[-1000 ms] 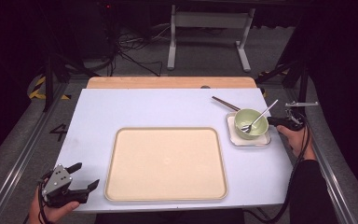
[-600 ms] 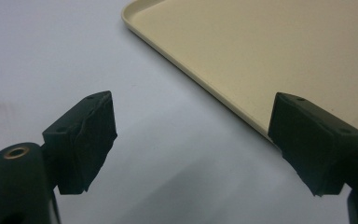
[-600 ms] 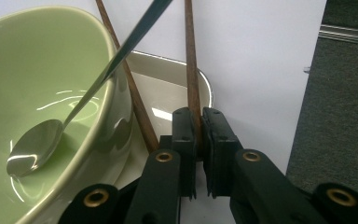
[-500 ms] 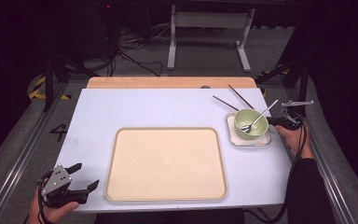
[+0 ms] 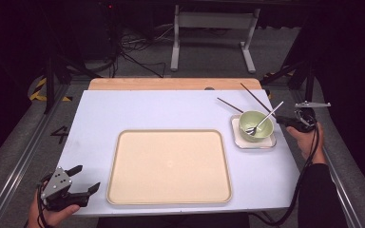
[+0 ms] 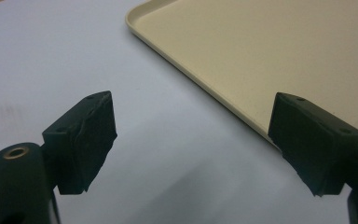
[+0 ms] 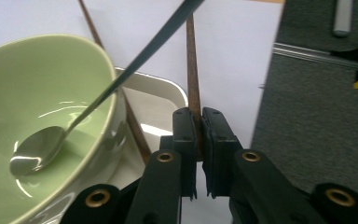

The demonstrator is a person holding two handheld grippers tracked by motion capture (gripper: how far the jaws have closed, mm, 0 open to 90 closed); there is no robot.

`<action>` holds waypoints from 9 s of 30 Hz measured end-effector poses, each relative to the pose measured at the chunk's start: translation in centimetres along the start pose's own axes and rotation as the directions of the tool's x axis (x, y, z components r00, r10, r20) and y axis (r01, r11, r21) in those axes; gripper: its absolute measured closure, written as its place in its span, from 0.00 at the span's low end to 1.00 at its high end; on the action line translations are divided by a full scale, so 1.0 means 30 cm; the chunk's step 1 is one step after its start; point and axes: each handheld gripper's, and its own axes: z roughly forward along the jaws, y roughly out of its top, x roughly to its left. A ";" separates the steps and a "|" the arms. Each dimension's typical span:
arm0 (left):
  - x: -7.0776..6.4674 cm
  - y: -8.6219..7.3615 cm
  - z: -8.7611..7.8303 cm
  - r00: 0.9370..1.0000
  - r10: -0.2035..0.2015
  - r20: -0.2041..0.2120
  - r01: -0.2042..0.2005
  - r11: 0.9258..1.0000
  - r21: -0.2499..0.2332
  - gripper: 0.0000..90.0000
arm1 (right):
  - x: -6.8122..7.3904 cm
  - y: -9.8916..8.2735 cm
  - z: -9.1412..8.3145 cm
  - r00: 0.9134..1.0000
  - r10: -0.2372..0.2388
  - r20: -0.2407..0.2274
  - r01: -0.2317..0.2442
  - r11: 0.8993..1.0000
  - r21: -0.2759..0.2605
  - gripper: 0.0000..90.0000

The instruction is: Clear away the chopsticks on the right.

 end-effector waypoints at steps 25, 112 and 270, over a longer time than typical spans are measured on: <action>0.000 0.012 -0.005 1.000 0.015 -0.001 -0.015 1.000 -0.017 0.18 | 0.090 0.113 -0.232 0.998 0.004 0.058 0.011 0.967 -0.254 0.95; 0.040 0.004 0.036 1.000 0.027 -0.007 -0.027 1.000 0.006 0.18 | 0.747 -0.217 -0.062 0.847 -0.410 -0.339 0.413 0.908 -0.067 0.87; 0.035 0.011 0.038 0.999 0.041 0.011 -0.041 0.999 0.013 0.17 | 0.664 -0.116 -0.205 0.871 -0.416 -0.261 0.362 0.903 -0.230 0.94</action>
